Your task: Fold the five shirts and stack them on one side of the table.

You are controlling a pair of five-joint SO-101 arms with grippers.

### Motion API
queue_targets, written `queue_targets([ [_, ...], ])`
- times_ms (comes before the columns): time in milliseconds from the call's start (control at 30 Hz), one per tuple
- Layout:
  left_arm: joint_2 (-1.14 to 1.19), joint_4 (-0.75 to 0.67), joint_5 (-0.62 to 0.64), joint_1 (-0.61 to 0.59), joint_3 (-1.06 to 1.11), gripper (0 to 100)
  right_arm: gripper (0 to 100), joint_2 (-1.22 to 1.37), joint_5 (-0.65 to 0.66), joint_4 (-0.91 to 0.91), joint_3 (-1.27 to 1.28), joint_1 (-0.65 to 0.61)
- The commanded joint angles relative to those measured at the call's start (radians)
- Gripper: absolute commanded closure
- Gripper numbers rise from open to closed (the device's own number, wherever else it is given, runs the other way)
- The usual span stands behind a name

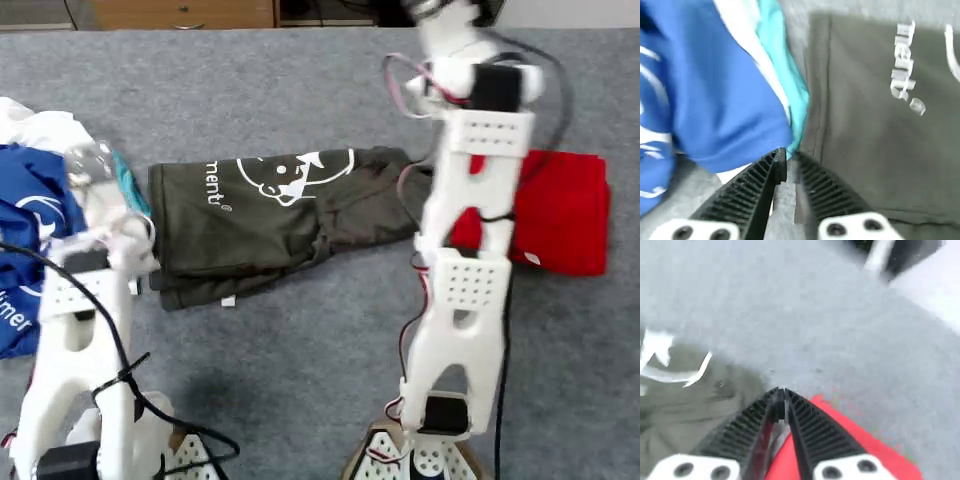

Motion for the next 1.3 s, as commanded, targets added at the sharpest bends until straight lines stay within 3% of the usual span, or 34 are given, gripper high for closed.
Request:
queue_targets([
  [0, -0.008, 0.203, 0.097, -0.034, -0.267, 85, 99.5, -0.064, -0.121, -0.038, -0.058, 0.064],
  [233, 0.3, 0.304, 0.132, -0.003, -0.493, 84, 99.5, -0.071, -0.166, -0.086, -0.067, 0.081],
  [600, 0.797, 0.359, 0.153, 0.003, -0.795, 83, 99.5, -0.087, -0.098, -0.17, -0.065, 0.225],
  [833, 0.837, 0.411, 0.161, 0.068, -0.904, 84, 99.4, -0.084, -0.094, -0.169, -0.065, 0.213],
  [1133, 0.849, 0.408, 0.213, -0.146, -1.034, 84, 99.4, -0.084, -0.094, -0.169, -0.062, 0.211],
  [1200, 0.868, 0.387, 0.229, -0.152, -1.003, 88, 99.4, -0.082, -0.094, -0.169, -0.062, 0.206],
  [1267, 0.898, 0.377, 0.216, -0.149, -0.991, 99, 99.4, -0.082, -0.095, -0.167, -0.061, 0.199],
])
